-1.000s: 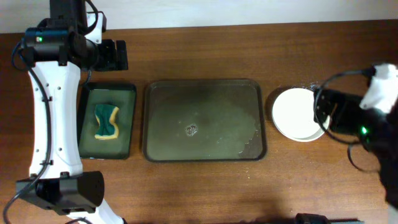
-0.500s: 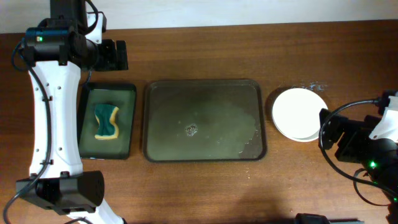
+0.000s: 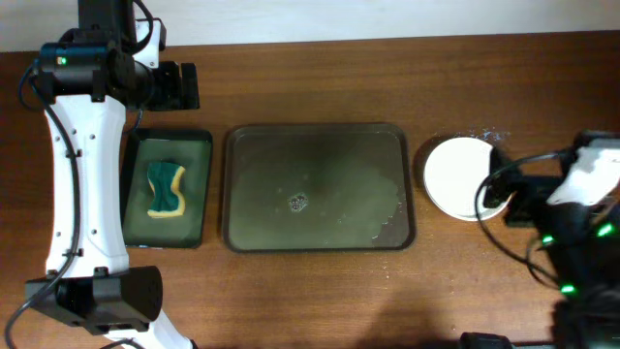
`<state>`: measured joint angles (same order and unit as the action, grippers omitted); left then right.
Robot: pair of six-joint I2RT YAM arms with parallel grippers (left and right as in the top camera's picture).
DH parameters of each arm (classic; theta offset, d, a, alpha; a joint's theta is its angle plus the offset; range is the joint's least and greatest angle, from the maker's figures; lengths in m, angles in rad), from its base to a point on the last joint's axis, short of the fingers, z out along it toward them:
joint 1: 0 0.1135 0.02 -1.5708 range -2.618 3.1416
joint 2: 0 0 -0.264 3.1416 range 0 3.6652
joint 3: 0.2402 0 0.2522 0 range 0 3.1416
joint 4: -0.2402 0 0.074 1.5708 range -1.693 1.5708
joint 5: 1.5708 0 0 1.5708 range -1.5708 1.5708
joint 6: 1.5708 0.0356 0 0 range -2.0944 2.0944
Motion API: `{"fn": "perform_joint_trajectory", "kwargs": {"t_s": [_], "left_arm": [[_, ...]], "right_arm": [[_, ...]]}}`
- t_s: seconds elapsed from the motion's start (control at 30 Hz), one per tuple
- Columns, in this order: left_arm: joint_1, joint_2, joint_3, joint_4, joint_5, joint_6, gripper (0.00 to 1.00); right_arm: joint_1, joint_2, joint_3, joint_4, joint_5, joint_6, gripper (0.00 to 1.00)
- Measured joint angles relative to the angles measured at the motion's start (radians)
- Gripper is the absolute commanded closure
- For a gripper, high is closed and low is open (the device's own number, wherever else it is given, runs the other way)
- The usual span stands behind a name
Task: Clean dirty plates on tray and stack at the side
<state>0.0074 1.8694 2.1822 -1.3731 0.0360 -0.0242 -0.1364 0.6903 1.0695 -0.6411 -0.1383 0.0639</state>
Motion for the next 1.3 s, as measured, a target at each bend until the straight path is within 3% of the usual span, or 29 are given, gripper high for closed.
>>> {"fn": "perform_joint_trajectory", "kwargs": {"t_s": [0.2, 0.33, 0.5, 0.8, 1.3], "left_arm": [[0.000, 0.001, 0.000, 0.000, 0.002, 0.000, 0.01], [0.000, 0.001, 0.000, 0.000, 0.002, -0.003, 0.01], [0.000, 0.001, 0.000, 0.000, 0.002, -0.003, 0.00], [0.000, 0.001, 0.000, 0.000, 0.002, -0.003, 0.01], [0.000, 0.001, 0.000, 0.000, 0.002, -0.003, 0.00]], "right_arm": [[0.003, -0.388, -0.573, 0.428, -0.030, -0.011, 0.01], [0.045, -0.535, -0.808, 0.537, -0.042, -0.011, 0.02], [0.120, -0.594, -1.008, 0.720, -0.044, -0.011, 0.02], [0.131, -0.676, -1.059, 0.584, -0.043, -0.011, 0.02], [0.131, -0.678, -1.059, 0.584, -0.043, -0.011, 0.02]]}}
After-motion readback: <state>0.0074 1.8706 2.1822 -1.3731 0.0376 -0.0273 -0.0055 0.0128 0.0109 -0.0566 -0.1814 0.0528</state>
